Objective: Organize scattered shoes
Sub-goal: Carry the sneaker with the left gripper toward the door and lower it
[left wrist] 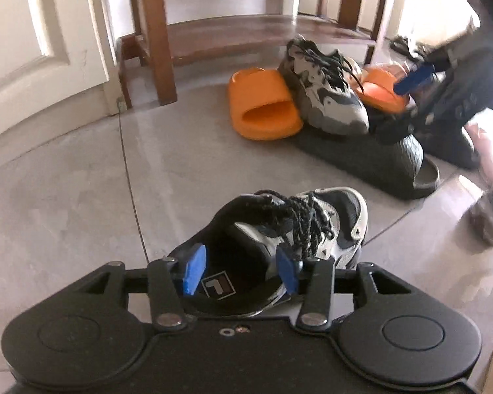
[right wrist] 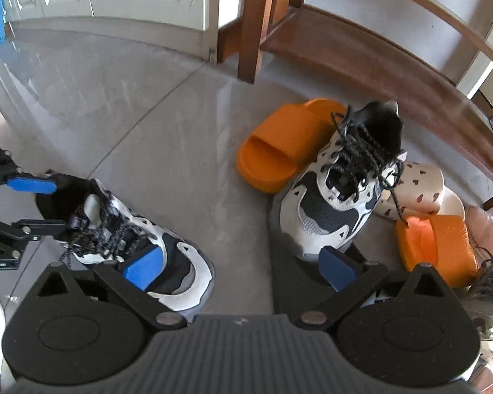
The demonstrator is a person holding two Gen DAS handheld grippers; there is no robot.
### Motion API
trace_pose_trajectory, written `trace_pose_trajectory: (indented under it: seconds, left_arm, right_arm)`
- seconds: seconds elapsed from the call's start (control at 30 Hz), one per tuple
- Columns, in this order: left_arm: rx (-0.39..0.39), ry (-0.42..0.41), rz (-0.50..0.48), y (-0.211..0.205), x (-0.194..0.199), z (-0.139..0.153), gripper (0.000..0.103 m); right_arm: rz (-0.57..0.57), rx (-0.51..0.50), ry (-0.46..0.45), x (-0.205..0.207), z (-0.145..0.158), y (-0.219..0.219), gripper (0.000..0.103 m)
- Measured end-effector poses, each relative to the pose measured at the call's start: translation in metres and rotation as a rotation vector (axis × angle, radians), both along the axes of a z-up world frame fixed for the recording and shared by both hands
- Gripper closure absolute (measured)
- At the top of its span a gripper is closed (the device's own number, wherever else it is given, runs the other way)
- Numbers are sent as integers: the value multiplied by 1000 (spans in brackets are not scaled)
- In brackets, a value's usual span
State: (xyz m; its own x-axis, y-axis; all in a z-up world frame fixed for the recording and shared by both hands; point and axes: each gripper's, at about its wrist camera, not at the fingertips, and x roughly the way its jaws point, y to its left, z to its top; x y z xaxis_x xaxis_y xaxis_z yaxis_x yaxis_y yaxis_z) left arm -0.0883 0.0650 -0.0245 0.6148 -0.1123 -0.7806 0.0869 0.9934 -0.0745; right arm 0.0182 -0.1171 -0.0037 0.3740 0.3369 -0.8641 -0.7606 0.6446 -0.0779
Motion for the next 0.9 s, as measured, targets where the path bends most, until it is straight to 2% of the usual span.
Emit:
trace_pose_trajectory:
  seconds: [0.07,0.23,0.37,0.5,0.57,0.67,0.77,0.9]
  left_arm:
    - [-45,-15,-5,5,-1,5,54]
    - [-131,72,-25,-1,5,-8,51]
    - [-111,99,-32,-10,4,-18,46]
    - [-127,135,-1,-14,11,-34,45]
    - [-117,142,15,-14,13,-39,48]
    - [-71,134,21,-14,12,-45,64]
    - [-72,133,-2,-10,10,-45,67]
    - [20,134,-81,-11,8,-41,68]
  right_arm:
    - [0,-5,-16,-1,0,-1,2]
    - [-13,-29,-38,-3,-5,0,2]
    - [-9,-24,-36,-5,-8,1,2]
    - [-11,-21,-30,-4,-12,4,2]
    - [-8,-19,-15,-5,-14,6,2]
    - [8,-31,-11,-7,-18,9,2]
    - [23,-37,-3,-8,-22,11,2]
    - [38,-41,14,-9,-27,14,2]
